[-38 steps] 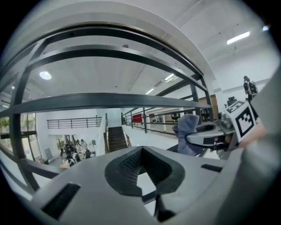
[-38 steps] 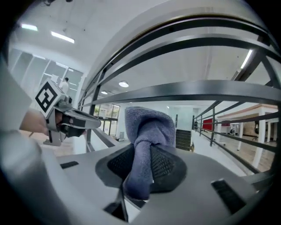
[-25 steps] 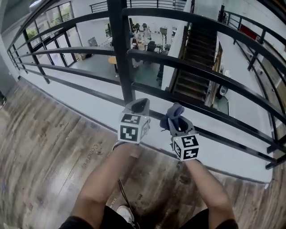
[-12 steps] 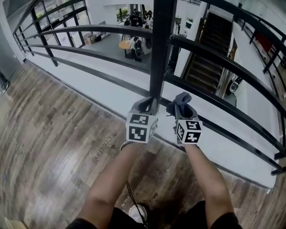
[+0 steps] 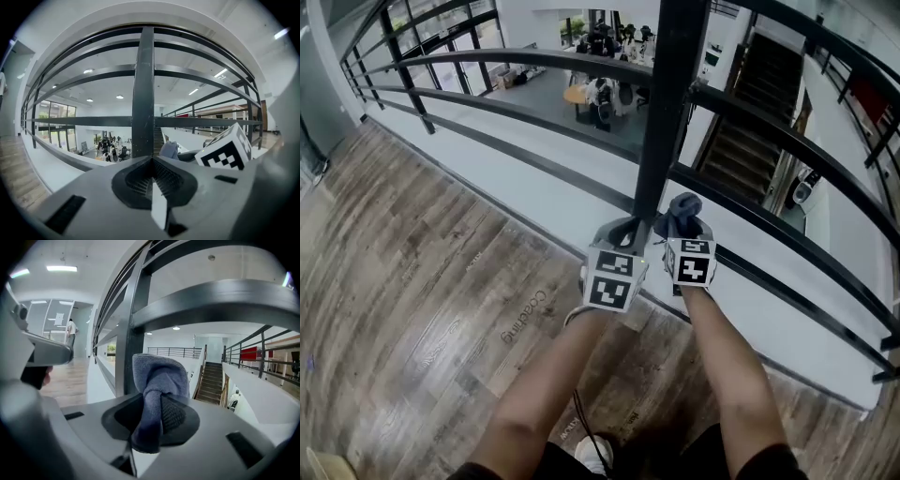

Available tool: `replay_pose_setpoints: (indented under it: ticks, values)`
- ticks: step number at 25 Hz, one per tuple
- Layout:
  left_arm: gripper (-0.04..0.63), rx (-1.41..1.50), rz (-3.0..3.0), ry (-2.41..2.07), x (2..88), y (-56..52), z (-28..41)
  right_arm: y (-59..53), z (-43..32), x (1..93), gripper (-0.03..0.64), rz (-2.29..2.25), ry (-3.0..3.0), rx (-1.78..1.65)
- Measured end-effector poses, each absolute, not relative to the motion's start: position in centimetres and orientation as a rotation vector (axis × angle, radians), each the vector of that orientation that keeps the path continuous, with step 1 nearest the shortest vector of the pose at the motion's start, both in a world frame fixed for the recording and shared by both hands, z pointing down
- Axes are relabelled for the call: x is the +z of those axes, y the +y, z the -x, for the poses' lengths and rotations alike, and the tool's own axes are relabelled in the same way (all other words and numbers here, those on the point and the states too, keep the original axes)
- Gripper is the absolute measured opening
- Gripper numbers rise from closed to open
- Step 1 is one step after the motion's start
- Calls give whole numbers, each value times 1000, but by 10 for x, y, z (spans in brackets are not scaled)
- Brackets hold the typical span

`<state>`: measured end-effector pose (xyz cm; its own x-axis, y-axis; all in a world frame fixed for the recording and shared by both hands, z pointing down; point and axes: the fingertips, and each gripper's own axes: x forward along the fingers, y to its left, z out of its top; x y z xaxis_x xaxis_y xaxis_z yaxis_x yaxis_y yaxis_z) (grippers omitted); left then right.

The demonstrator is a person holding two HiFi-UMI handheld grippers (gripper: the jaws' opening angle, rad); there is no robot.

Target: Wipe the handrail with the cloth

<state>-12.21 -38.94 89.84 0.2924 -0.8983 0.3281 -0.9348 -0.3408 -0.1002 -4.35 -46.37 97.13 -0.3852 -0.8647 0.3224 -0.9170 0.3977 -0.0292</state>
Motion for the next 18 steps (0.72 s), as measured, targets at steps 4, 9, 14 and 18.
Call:
replay_pose_setpoints:
  ticks: [4,9,14,18]
  values:
    - [-2,530,-2412,-1770,902,-389,136,-467,51,985,95,-1550,-2354,289]
    - [-2,560,-2396,-1768,910,-391,133,-464,49,988,95,-1516,-2311,244]
    - [-2,531,-2375,-1706,915,-389,123,-457,37,991,95,-1505,-2269,241]
    - [-2,592,-2422,-1740,914,-389,113,-451,17,991,95,-1513,-2241,226]
